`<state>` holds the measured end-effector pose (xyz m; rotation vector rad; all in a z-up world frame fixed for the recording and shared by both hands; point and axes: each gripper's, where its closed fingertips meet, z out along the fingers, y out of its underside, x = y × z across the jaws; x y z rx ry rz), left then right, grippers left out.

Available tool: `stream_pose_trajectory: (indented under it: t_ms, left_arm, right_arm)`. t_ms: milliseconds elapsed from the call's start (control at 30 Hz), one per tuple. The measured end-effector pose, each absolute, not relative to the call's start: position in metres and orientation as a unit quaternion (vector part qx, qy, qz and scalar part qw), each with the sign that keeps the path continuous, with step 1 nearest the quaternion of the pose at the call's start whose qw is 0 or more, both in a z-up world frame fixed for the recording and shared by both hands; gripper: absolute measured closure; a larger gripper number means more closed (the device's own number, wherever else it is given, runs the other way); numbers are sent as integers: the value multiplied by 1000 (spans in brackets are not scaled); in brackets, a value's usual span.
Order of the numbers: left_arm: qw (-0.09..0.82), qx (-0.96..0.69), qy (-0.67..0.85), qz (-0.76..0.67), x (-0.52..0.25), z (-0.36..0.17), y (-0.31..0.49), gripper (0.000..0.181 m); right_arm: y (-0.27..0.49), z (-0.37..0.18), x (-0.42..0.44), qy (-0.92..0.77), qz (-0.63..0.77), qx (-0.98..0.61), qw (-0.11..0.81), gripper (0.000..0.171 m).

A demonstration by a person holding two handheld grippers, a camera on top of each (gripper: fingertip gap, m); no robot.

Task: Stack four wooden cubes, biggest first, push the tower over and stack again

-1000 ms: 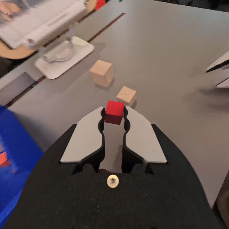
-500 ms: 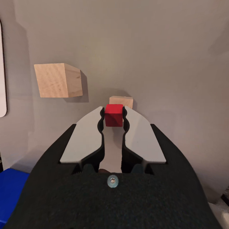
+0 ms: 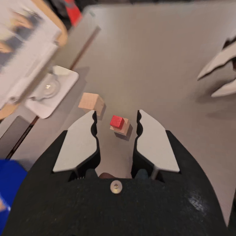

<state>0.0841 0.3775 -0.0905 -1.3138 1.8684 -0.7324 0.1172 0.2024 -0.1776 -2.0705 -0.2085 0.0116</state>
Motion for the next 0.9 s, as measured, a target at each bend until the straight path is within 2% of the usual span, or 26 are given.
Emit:
stream_pose_trajectory:
  t_ms: [67, 100, 133, 300, 667, 900]
  left_arm:
    - [437, -564, 629, -310, 54, -79, 380, 137]
    - [456, -596, 583, -311, 37, -84, 382, 138]
    - [466, -617, 549, -316, 21, -92, 377, 127]
    - [506, -678, 431, -313, -36, -138, 346, 114]
    - [507, -703, 411, -284, -53, -170, 330, 117]
    - [539, -716, 382, -226, -74, -159, 375, 121]
  right_arm:
    - [203, -179, 119, -78, 4, -859, 506, 131]
    - [203, -180, 121, -72, 4, -860, 505, 131]
    - [204, -181, 122, -66, 5, -861, 504, 131]
    - [204, -187, 125, -56, 6, -865, 499, 131]
    - [208, -191, 120, -62, 13, -866, 496, 131]
    - [208, -192, 118, -66, 14, -866, 496, 131]
